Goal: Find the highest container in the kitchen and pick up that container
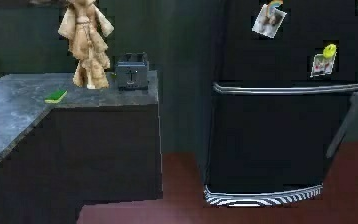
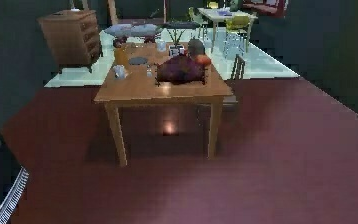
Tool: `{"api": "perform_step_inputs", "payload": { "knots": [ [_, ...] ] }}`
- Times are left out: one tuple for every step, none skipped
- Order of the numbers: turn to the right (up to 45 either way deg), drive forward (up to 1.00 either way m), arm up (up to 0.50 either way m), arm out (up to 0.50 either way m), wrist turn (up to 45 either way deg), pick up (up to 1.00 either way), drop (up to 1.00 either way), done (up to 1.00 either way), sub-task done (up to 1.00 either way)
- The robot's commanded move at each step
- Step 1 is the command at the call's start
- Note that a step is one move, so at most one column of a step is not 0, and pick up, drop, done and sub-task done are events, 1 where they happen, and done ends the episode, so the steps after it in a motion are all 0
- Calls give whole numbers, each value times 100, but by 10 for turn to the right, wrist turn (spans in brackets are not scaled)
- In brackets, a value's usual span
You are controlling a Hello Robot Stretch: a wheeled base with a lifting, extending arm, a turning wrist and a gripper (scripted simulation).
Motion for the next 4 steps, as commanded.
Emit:
{"api": "perform_step_inputs", "payload": {
  "knots": [
    [0,75,0,0,0,0,0,0,0],
    [-450,0,0,0,0,0,0,0,0],
    [-450,0,0,0,0,0,0,0,0],
    [-30,0,0,0,0,0,0,0,0]
  ]
}}
